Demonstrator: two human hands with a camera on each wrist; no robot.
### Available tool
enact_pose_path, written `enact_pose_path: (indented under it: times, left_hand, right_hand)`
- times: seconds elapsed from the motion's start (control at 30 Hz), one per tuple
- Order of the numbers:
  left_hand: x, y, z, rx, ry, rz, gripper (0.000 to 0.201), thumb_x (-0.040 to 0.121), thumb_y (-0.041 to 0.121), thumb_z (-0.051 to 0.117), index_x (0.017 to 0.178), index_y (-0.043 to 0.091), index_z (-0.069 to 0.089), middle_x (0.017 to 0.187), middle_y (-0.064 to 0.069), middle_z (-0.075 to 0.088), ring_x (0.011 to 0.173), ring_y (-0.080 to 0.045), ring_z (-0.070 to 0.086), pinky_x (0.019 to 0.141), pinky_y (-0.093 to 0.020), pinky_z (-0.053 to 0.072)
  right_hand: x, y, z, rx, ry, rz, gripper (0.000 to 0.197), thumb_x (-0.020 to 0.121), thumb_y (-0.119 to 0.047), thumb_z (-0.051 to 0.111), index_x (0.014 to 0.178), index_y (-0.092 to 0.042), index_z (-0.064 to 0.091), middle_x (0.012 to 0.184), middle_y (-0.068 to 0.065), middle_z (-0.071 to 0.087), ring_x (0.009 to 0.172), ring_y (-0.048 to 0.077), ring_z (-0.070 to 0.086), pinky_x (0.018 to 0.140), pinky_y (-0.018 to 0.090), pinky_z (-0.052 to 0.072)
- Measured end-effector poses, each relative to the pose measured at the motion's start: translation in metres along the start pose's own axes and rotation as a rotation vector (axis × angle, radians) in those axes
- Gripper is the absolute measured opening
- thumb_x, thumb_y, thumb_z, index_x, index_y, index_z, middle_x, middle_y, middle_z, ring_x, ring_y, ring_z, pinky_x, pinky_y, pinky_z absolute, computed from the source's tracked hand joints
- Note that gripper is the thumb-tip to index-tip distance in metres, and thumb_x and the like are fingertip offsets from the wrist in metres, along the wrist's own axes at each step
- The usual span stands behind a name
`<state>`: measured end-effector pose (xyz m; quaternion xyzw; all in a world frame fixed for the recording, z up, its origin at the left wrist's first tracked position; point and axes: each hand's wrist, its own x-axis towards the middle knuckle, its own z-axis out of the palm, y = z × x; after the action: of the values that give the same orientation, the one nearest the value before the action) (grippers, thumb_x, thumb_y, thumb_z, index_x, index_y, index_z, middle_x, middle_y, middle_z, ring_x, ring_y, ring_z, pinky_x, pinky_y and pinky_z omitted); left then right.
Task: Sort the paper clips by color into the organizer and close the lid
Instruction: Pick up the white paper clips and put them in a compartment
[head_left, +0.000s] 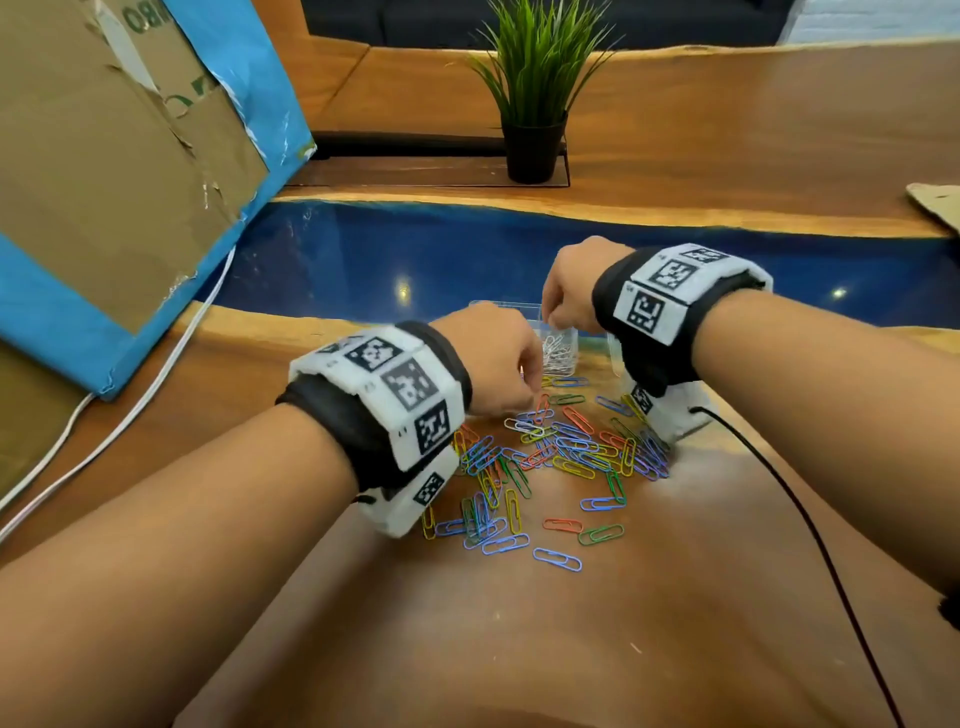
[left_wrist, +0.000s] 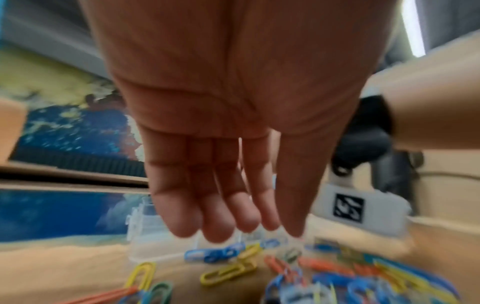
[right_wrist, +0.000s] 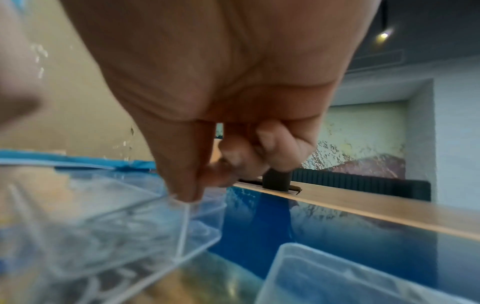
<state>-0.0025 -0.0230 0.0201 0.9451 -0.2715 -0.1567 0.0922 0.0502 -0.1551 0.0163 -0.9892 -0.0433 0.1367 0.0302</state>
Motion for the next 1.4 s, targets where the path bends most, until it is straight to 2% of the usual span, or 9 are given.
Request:
enact_pose_path:
  times: [0.1,0.23,0.43,0.63,0.8,1.03,1.13,1.27,1.4]
  left_hand:
    - [0.001,0.001,0.010,0.057,-0.071,-0.004,0.014,0.078,0.024,0.070,0.091,0.019,0.071,0.060,0.012,0.053,0.054,-0.002,0.047,0.061,-0.022,0.043]
    - [0.002,-0.004,0.015,0.092,-0.072,-0.019,0.014,0.077,0.026,0.073,0.086,0.017,0.072,0.074,0.004,0.061,0.068,-0.012,0.052,0.063,-0.024,0.044]
    - [0.000,-0.011,0.013,0.033,-0.048,-0.022,0.009,0.078,0.024,0.071,0.073,0.019,0.066,0.062,0.006,0.057,0.065,-0.011,0.054,0.054,-0.023,0.043]
    - [-0.001,-0.018,0.007,-0.037,0.056,-0.042,0.008,0.079,0.023,0.067,0.075,0.017,0.071,0.056,0.011,0.054,0.065,-0.011,0.054,0.064,-0.025,0.046]
    - [0.001,-0.019,0.011,-0.088,0.091,-0.052,0.011,0.082,0.022,0.060,0.080,0.017,0.070,0.078,0.004,0.067,0.077,-0.015,0.059,0.071,-0.028,0.050]
    - [0.009,-0.018,0.013,-0.054,0.150,-0.033,0.011,0.085,0.023,0.057,0.084,0.018,0.067,0.091,0.003,0.055,0.093,-0.019,0.057,0.078,-0.031,0.048]
    - [0.010,-0.020,0.013,-0.053,0.168,-0.031,0.010,0.085,0.023,0.056,0.083,0.017,0.065,0.101,-0.002,0.061,0.096,-0.021,0.058,0.082,-0.032,0.048]
    - [0.012,-0.022,0.016,-0.068,0.174,-0.050,0.014,0.086,0.021,0.054,0.086,0.015,0.067,0.096,-0.001,0.068,0.092,-0.020,0.060,0.073,-0.025,0.043]
    - [0.015,-0.022,0.018,-0.061,0.163,-0.059,0.012,0.086,0.021,0.053,0.082,0.019,0.063,0.089,0.002,0.064,0.082,-0.016,0.053,0.070,-0.026,0.042]
  right_hand:
    - [0.009,-0.003,0.000,-0.094,-0.011,-0.050,0.017,0.081,-0.022,0.069,0.096,-0.016,0.075,0.096,0.003,0.073,0.091,0.024,0.068,0.074,0.033,0.056]
    - [0.014,-0.002,0.001,-0.220,-0.006,-0.087,0.013,0.079,-0.026,0.071,0.091,-0.023,0.075,0.094,-0.001,0.071,0.087,0.025,0.067,0.066,0.032,0.053]
    - [0.015,0.001,0.004,-0.361,-0.033,-0.171,0.015,0.086,-0.026,0.060,0.095,-0.023,0.072,0.097,-0.001,0.068,0.084,0.024,0.063,0.064,0.030,0.047]
    - [0.013,0.002,0.000,-0.468,-0.034,-0.211,0.013,0.084,-0.033,0.066,0.096,-0.030,0.070,0.087,-0.006,0.057,0.081,0.021,0.056,0.067,0.030,0.047]
    - [0.012,0.003,0.000,-0.496,-0.009,-0.236,0.021,0.085,-0.035,0.065,0.105,-0.032,0.071,0.094,-0.006,0.062,0.083,0.020,0.056,0.066,0.029,0.045]
    - [0.015,0.003,-0.002,-0.529,-0.029,-0.278,0.012,0.084,-0.034,0.064,0.090,-0.029,0.073,0.069,-0.009,0.056,0.077,0.021,0.059,0.060,0.027,0.044]
    - [0.018,0.005,-0.002,-0.502,-0.077,-0.311,0.016,0.086,-0.033,0.062,0.095,-0.027,0.073,0.085,-0.005,0.066,0.084,0.020,0.062,0.063,0.028,0.047]
    - [0.020,0.012,0.000,-0.452,-0.096,-0.391,0.019,0.089,-0.029,0.056,0.101,-0.021,0.069,0.088,-0.006,0.064,0.081,0.015,0.055,0.076,0.031,0.050]
    - [0.021,0.017,0.002,-0.461,-0.090,-0.435,0.019,0.092,-0.027,0.050,0.101,-0.019,0.066,0.083,-0.007,0.057,0.080,0.014,0.051,0.072,0.027,0.044]
